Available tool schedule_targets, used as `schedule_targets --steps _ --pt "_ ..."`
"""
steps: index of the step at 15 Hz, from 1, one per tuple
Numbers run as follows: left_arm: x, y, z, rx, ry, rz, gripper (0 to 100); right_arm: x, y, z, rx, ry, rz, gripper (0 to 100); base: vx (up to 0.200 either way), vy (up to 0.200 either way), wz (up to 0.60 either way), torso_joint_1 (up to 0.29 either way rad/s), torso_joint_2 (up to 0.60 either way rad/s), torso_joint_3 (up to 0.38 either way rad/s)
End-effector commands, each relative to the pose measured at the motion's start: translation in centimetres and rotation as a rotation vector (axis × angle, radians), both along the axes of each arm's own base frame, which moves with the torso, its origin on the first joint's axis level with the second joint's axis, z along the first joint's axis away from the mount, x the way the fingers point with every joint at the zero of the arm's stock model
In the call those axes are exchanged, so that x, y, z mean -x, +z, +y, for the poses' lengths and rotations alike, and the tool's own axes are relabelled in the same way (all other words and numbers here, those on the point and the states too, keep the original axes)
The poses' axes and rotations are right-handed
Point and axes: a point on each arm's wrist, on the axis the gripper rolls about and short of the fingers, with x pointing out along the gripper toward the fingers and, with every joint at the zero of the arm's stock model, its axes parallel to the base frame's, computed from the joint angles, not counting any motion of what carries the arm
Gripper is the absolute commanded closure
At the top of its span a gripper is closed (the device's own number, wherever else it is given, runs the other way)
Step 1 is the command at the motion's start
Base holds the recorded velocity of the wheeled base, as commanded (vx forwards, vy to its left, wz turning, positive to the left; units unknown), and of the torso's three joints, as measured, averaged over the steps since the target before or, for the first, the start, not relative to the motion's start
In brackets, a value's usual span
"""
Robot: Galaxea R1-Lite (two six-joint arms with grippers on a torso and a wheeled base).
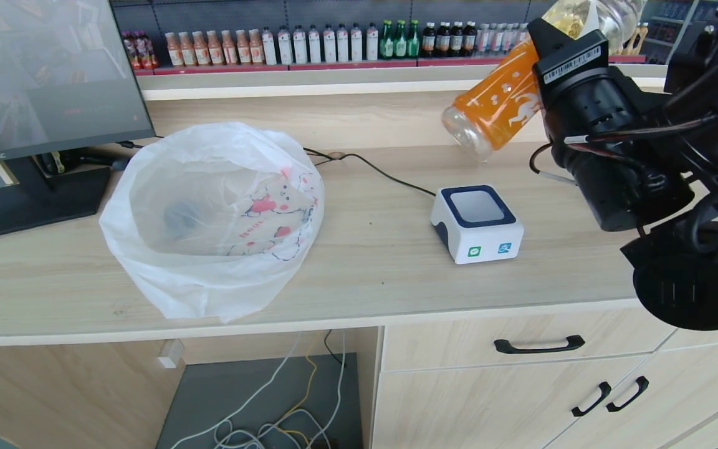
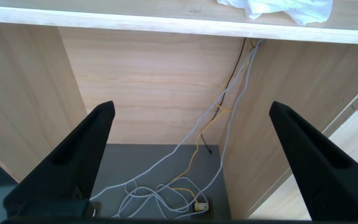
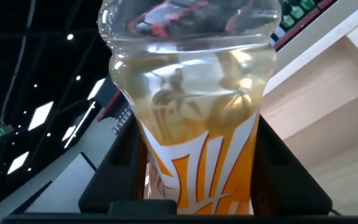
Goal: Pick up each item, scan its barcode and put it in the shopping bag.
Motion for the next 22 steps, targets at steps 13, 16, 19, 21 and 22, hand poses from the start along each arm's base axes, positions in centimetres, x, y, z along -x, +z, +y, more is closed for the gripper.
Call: schedule_targets --steps 13,16,19,21,22 --pt "0.0 0.0 0.0 0.0 0.001 0.0 0 3.8 -1.2 1.7 0.607 -0.114 -0.174 100 0.0 0.0 0.0 0.0 0.0 0.0" --pt "0.0 0.0 0.0 -0.001 0.001 0.0 0 3.9 -3.7 1.1 0.668 -0.143 -0.153 100 0.0 0.0 0.0 0.0 0.0 0.0" --pt "0.0 0.0 0.0 -0.001 0.001 0.0 0 3.6 -4.9 1.2 0.699 -0.138 -0.128 100 0.0 0.0 0.0 0.0 0.0 0.0" --pt "0.0 0.0 0.0 -0.001 -0.001 0.0 0 3.2 -5.8 1.5 0.739 -0.143 -0.115 100 0.0 0.0 0.0 0.0 0.0 0.0" --pt "0.0 0.0 0.0 -0.001 0.001 0.0 0 3.0 -6.0 1.6 0.739 -0.143 -0.115 100 0.0 0.0 0.0 0.0 0.0 0.0"
